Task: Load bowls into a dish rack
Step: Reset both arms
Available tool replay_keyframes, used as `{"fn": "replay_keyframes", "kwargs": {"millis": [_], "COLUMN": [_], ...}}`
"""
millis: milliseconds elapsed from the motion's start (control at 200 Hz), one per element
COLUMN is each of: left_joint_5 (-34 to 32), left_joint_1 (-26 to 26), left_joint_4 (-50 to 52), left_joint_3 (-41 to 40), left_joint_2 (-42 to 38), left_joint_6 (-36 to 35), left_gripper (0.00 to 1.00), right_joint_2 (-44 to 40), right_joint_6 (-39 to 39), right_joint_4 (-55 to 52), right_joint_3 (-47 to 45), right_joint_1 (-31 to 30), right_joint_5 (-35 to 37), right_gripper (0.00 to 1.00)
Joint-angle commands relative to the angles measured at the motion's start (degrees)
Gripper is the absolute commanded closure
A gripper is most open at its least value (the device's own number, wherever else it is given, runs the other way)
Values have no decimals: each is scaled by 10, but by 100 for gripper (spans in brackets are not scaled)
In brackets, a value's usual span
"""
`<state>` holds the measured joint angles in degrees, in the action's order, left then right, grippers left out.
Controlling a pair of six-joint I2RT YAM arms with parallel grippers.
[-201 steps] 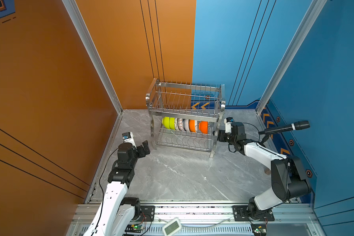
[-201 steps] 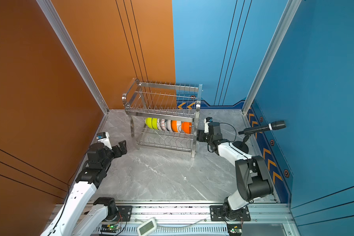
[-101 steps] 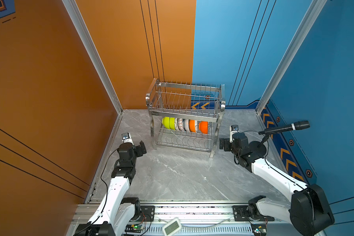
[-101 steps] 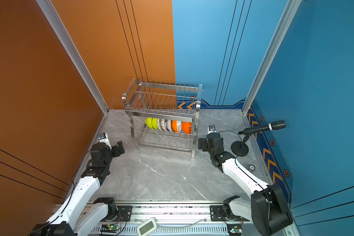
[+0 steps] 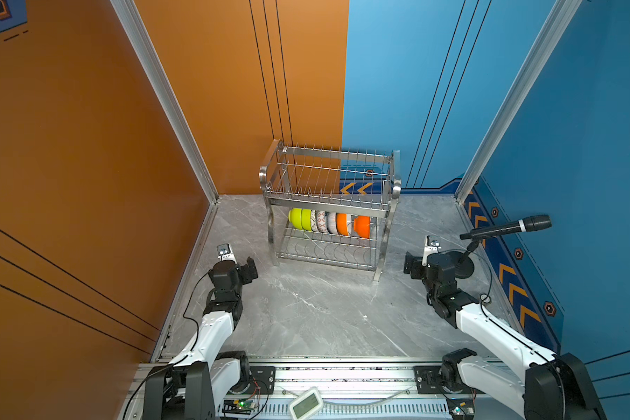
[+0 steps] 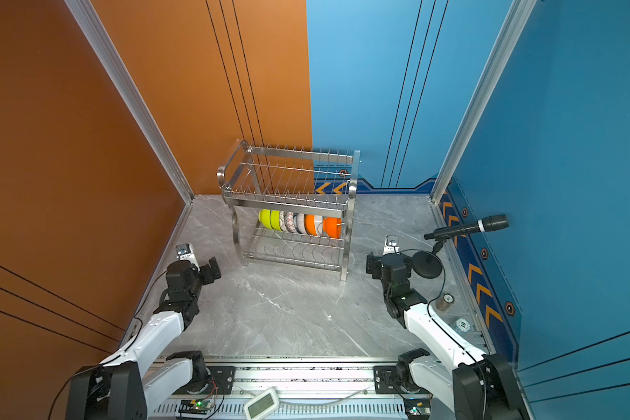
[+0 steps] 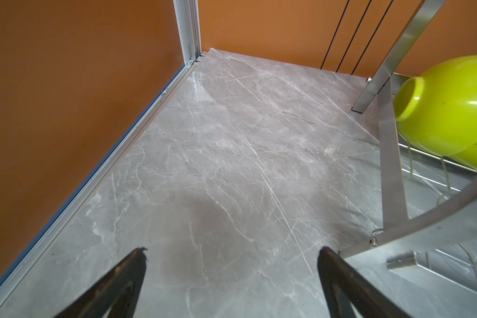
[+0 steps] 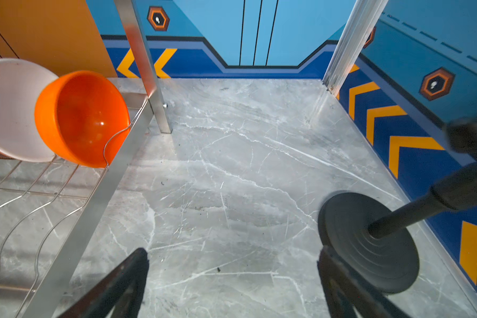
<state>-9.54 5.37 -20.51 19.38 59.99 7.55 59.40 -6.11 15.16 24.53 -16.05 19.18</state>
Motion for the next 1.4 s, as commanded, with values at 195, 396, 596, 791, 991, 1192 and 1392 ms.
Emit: {"fn": "replay_keyframes", "kwargs": {"millis": [195, 396, 596, 791, 991, 1192, 1392], "left_joint_5": [55, 97, 62, 35, -32, -9, -8], "left_joint_1": [13, 33, 24, -33, -83, -72, -73], "left_joint_4": [-116, -175, -217, -301, -349, -316, -316], "left_joint_3": [-24, -21, 9, 2, 7, 28, 25], "left_joint_2": [59, 109, 177, 235, 292, 296, 295], "left_joint_6": [-24, -11, -4, -38, -75, -73, -73], "left_gripper": [2, 2, 2, 2, 2, 2, 2], "right_joint_2": [43, 126, 162, 231, 278, 289, 283], "right_joint_6": [32, 33, 31, 23, 32, 22, 29], "right_joint_4": [198, 244, 260, 403, 452, 348, 331], "right_joint_3": [-91, -67, -48, -82, -87, -24, -21], "right_joint_1": [52, 71, 99, 132, 131, 155, 145], "right_joint_5": [-12, -31, -43, -66, -85, -137, -119], "right_gripper": [4, 3, 3, 3, 3, 1, 1]}}
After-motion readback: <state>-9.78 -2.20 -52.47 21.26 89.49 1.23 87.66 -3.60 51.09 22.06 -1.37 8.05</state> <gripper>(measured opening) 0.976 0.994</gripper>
